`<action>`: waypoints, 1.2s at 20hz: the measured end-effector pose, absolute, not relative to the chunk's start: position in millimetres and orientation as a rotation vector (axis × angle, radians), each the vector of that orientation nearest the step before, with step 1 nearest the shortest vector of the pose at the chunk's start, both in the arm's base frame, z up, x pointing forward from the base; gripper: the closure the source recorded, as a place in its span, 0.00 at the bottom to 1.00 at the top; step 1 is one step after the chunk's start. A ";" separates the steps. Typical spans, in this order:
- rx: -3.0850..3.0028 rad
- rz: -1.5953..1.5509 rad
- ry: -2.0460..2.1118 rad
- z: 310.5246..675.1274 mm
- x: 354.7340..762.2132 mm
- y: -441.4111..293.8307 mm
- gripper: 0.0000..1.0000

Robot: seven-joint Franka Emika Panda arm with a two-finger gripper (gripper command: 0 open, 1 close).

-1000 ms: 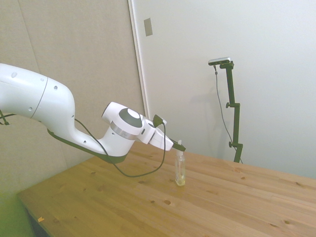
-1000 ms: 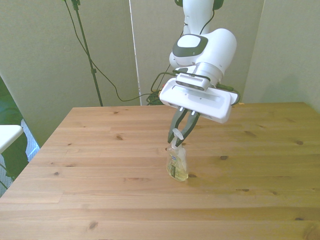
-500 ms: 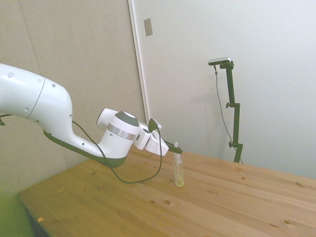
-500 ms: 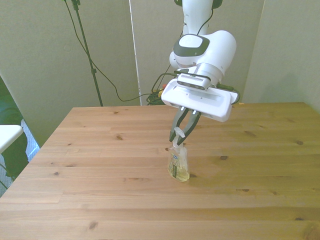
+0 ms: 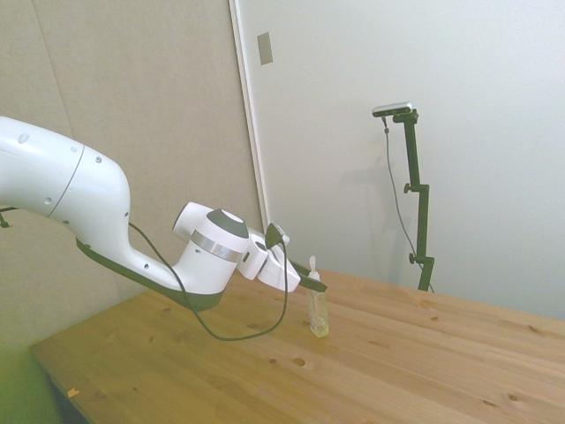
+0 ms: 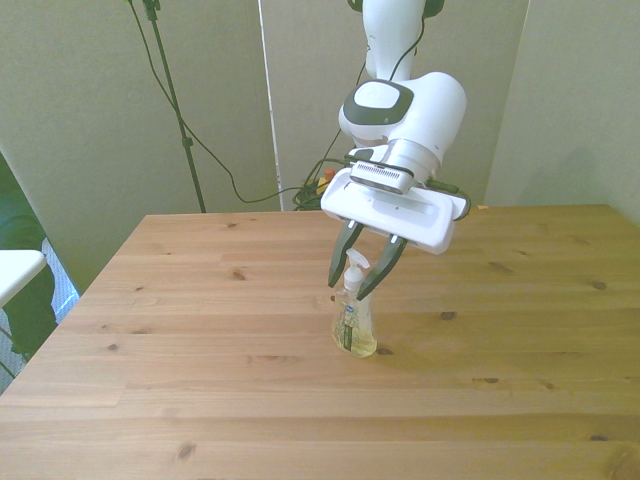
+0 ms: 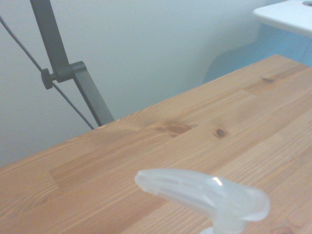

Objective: Stand the sanitizer

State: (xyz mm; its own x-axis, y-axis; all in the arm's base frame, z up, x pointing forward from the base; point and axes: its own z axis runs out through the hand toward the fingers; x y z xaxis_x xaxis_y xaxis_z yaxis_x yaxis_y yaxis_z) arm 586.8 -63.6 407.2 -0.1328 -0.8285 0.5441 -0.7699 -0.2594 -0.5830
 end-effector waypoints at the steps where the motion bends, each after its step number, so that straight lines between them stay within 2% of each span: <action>1: -2.034 -1.349 1.871 408.0 587.0 -63.6 0.00; 9: -2.175 -1.144 1.821 439.2 574.3 -70.7 0.00; 15: -2.416 -0.838 1.719 442.6 533.8 -53.1 0.00; 24: -2.752 -0.506 1.366 460.5 496.6 -81.8 0.00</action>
